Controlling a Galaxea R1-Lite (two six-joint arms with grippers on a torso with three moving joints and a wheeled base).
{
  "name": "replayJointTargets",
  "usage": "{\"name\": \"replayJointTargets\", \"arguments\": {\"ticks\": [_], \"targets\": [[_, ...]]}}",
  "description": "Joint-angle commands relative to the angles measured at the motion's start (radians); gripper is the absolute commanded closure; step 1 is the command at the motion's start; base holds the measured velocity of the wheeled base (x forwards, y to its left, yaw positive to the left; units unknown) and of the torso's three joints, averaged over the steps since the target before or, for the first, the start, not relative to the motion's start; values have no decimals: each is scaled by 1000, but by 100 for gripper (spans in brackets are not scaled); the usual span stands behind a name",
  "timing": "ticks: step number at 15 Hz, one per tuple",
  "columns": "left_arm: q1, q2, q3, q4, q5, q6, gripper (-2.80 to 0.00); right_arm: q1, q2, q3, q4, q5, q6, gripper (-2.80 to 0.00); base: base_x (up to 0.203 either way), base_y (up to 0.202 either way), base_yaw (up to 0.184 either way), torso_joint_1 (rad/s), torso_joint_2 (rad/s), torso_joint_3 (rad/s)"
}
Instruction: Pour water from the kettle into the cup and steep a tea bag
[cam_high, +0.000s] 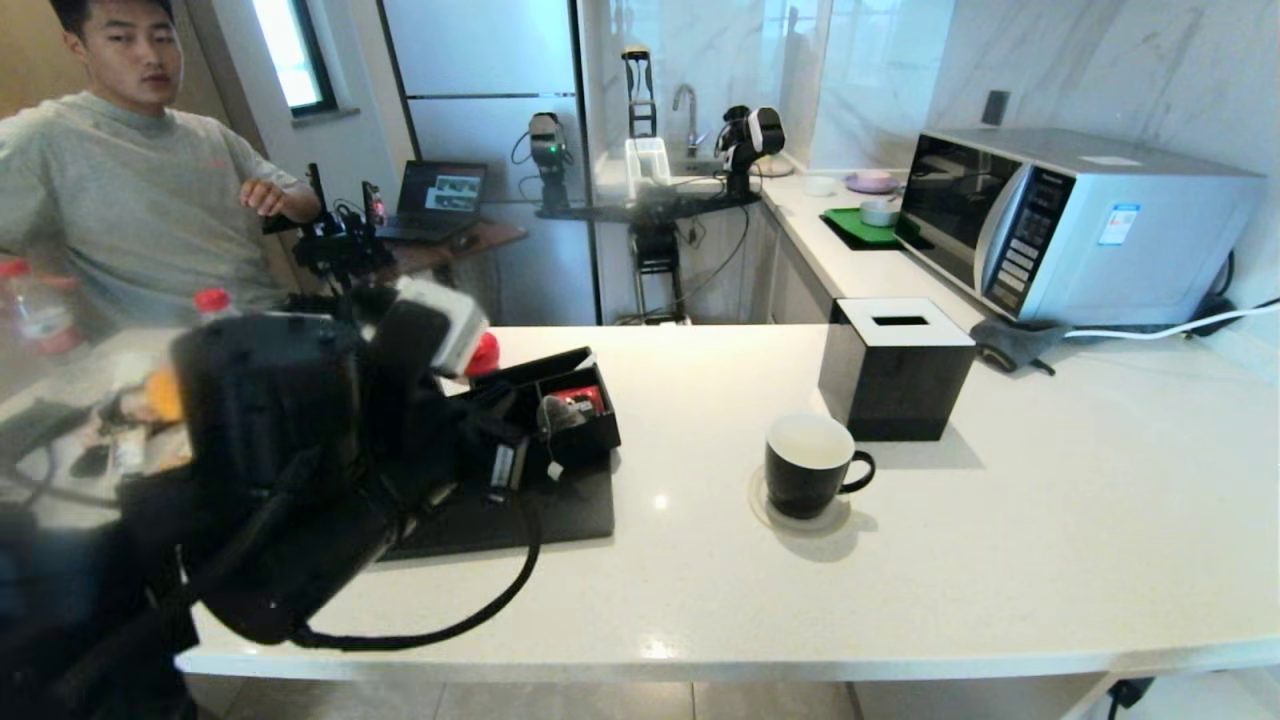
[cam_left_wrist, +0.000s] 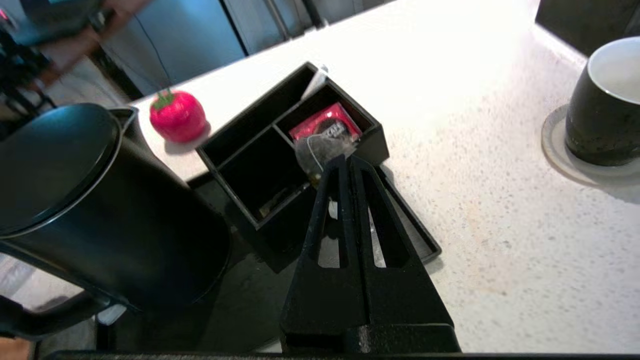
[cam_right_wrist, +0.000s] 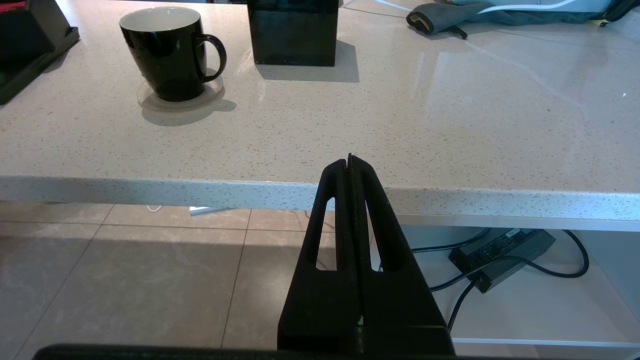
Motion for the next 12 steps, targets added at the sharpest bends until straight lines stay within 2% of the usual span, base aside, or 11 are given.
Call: {"name": "replayJointTargets", "arguments": {"ticks": [1, 4, 7, 8, 12], "targets": [[4, 11, -143, 283, 3, -27, 0, 0, 1, 0, 0, 0, -1, 0, 0, 0, 0, 0, 0, 0], [34, 73, -367, 593, 2, -92, 0, 0, 1, 0, 0, 0, -1, 0, 0, 0, 0, 0, 0, 0], [73, 170, -507, 738, 1, -108, 0, 0, 1, 0, 0, 0, -1, 0, 0, 0, 0, 0, 0, 0], [84, 191, -538, 779, -1, -110, -280, 0, 1, 0, 0, 0, -1, 0, 0, 0, 0, 0, 0, 0], [102, 280, -600, 793, -2, -136, -280, 0, 1, 0, 0, 0, -1, 0, 0, 0, 0, 0, 0, 0]]}}
